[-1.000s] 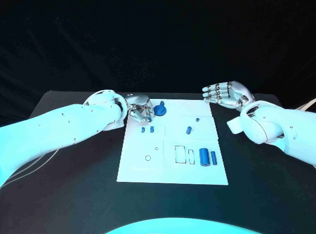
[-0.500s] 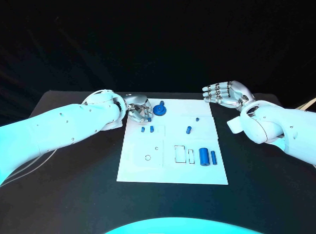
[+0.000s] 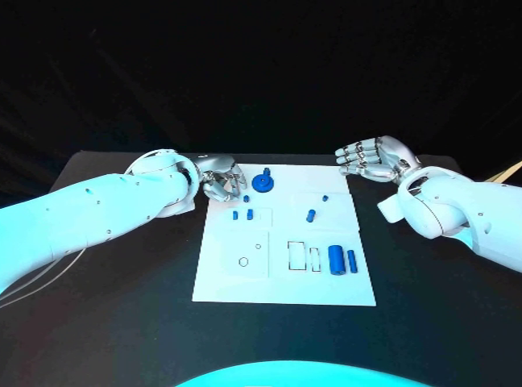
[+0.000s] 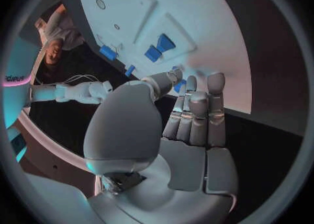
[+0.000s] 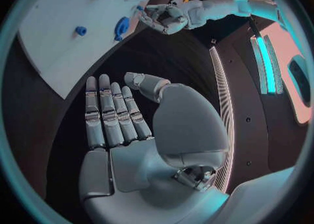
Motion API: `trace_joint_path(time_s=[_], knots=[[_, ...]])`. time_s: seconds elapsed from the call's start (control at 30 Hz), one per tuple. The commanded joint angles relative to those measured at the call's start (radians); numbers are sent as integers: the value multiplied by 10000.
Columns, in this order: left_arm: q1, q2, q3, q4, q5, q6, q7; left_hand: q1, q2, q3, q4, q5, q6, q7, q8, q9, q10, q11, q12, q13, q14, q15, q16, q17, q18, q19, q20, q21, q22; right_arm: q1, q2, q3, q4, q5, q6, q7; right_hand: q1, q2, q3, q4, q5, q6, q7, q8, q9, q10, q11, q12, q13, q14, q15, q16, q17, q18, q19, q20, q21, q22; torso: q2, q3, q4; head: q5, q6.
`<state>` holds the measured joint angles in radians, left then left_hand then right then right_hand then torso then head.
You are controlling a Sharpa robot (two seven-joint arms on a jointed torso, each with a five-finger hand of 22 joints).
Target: Assemble the parts on the task board
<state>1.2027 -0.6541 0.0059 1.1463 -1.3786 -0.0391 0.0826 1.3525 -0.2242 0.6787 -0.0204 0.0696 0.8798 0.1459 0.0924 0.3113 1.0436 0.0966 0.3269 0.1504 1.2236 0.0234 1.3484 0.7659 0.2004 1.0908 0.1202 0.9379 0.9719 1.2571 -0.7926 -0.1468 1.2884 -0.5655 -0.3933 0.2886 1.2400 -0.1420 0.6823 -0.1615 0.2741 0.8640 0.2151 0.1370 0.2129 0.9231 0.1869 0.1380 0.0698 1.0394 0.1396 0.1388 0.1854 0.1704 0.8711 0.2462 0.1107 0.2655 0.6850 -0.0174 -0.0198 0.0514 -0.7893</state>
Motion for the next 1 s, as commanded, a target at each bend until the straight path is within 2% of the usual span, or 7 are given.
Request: trace_joint_path(time_s=[0.03, 0.13, 0.3, 0.4, 0.67, 0.77, 1.0], knots=[[7, -203, 51, 66, 961, -255, 76, 4, -155, -196, 149, 62, -283, 80, -224, -140, -116, 71, -183, 62, -338, 75, -311, -335, -235, -363, 43, -354, -340, -5, -54, 3, -52, -964, 130, -356, 319, 146, -820, 10, -457, 363, 70, 135, 10, 919, -218, 344, -5, 1004, -325, 566, 385, 138, 1066, -304, 643, 261, -17, 2, -8, -104, 53], [15, -504, 105, 129, 2377, -338, 136, 97, -153, -214, 177, 73, -215, 324, -158, -195, -528, 230, -412, -1, -1168, 196, -967, -1609, -173, -702, 126, -769, -686, -5, -148, 3, -59, -2195, 423, -772, 436, 162, -1247, 32, -769, 709, -96, 349, 79, 1498, -428, 372, -35, 1677, -620, 872, 712, 74, 1522, -643, 1299, 697, -37, 4, -12, -222, 92], [32, -1071, 155, 396, 5471, -200, 447, 120, -126, -233, 230, 67, -4, 498, 1, -242, -938, 395, -534, -107, -1780, 333, -1533, -2462, -167, -934, 262, -1003, -822, -2, -296, 4, 64, -4760, 924, -1567, 671, 122, -1824, -83, -817, 1224, -362, 529, 154, 2427, -819, 171, -16, 3619, -1212, 2046, 1804, 88, 2370, -1398, 3524, 2342, -29, 3, -22, -319, 142], [36, -1353, 165, 633, 7132, -58, 763, 122, -88, -257, 250, 55, -11, 558, 25, -284, -992, 441, -502, -132, -1913, 370, -1745, -2585, -163, -1037, 298, -1131, -903, 0, -334, 5, 152, -6040, 1054, -2004, 565, -6, -1743, -51, -882, 1356, -458, 502, 156, 2723, -929, -32, 17, 4270, -1374, 2972, 2605, 103, 2637, -1580, 4451, 3036, -10, -4, -8, -388, 201], [31, -2033, 172, 1570, 10893, 344, 1660, -33, -53, -606, 368, 2, -16, 612, 94, -355, -1028, 487, -377, -149, -2050, 436, -2008, -2762, -164, -1160, 379, -1438, -1129, -5, -160, 5, 397, -8709, 623, -3244, 93, -530, -960, 509, -1112, 1296, -470, 286, 257, 2541, -893, -721, 54, 4478, -1326, 6868, 5770, 8, 3286, -1514, 6319, 4647, 11, -21, 14, -486, 335], [26, -2159, 171, 1829, 11561, 464, 1888, -104, -34, -790, 430, -36, -16, 605, 125, -375, -1039, 483, -325, -147, -2063, 447, -2024, -2787, -162, -1161, 399, -1547, -1219, -9, -24, 5, 390, -9073, 513, -3486, 50, -666, -841, 705, -1162, 1273, -442, 295, 348, 2288, -844, -710, 56, 4567, -1277, 8788, 7424, -256, 3987, -1459, 7839, 6150, 9, -29, 22, -533, 366], [19, -2329, 169, 2163, 12147, 579, 2201, -132, -12, -915, 465, -50, -7, 600, 153, -386, -1030, 478, -277, -139, -2080, 449, -2028, -2800, -161, -1153, 407, -1623, -1284, -34, 365, 3, 316, -9368, 508, -3697, 65, -721, -748, 874, -1169, 1237, -438, 309, 440, 2213, -830, -702, 81, 4609, -1260, 10042, 8483, -458, 4471, -1404, 8983, 7301, 6, -35, 23, -594, 383]])
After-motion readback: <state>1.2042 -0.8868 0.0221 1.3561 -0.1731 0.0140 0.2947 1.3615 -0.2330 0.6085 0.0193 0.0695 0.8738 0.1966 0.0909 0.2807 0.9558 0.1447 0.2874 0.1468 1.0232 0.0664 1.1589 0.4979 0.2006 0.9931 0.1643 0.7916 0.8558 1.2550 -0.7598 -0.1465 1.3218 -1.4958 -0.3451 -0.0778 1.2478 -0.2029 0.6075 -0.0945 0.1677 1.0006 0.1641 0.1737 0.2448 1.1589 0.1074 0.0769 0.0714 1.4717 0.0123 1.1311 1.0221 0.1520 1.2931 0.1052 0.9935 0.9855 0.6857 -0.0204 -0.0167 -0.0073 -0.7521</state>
